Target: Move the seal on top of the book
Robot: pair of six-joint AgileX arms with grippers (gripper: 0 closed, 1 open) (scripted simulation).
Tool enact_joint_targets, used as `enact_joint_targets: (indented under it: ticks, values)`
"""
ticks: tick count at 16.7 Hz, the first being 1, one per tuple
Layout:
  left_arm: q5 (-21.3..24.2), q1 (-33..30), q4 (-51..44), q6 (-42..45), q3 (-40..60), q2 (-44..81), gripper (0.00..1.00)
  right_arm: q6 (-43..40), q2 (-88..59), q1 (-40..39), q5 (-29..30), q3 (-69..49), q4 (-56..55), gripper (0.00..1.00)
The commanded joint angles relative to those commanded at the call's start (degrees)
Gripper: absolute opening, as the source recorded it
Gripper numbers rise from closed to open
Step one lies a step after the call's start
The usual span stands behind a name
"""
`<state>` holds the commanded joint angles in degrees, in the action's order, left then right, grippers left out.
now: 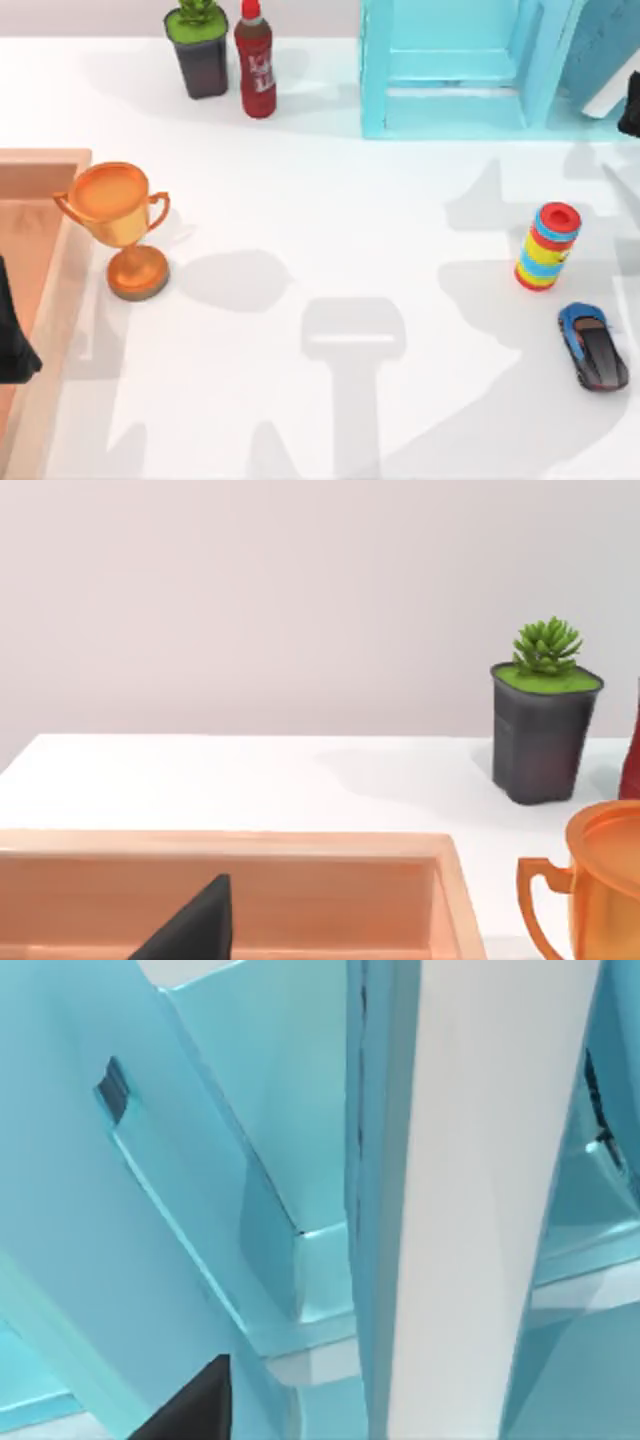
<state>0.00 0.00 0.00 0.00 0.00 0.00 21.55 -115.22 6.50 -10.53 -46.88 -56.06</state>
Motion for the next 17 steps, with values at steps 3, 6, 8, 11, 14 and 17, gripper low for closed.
enact_joint_targets:
  ticks: [3,6,8,11,14,17]
  values:
    - [0.0,0.0,0.0,0.0,0.0,0.0,1.0,0.0,-0.4,0.4,-0.2,-1.8,1.2,1.0]
    - [0.0,0.0,0.0,0.0,0.0,0.0,1.0,0.0,-2.6,0.9,-0.6,-7.1,4.1,1.0]
    - [0.0,0.0,0.0,0.0,0.0,0.0,1.0,-0.1,-5.3,1.0,-0.6,-11.7,6.1,1.0]
    - [0.0,0.0,0.0,0.0,0.0,0.0,1.0,0.1,-10.7,0.1,0.4,-19.0,8.0,1.0]
    - [0.0,0.0,0.0,0.0,0.0,0.0,1.0,0.3,-15.7,-1.4,1.8,-24.6,8.6,1.0]
    - [0.0,0.0,0.0,0.0,0.0,0.0,1.0,0.5,-17.7,-2.0,2.5,-26.6,8.5,1.0]
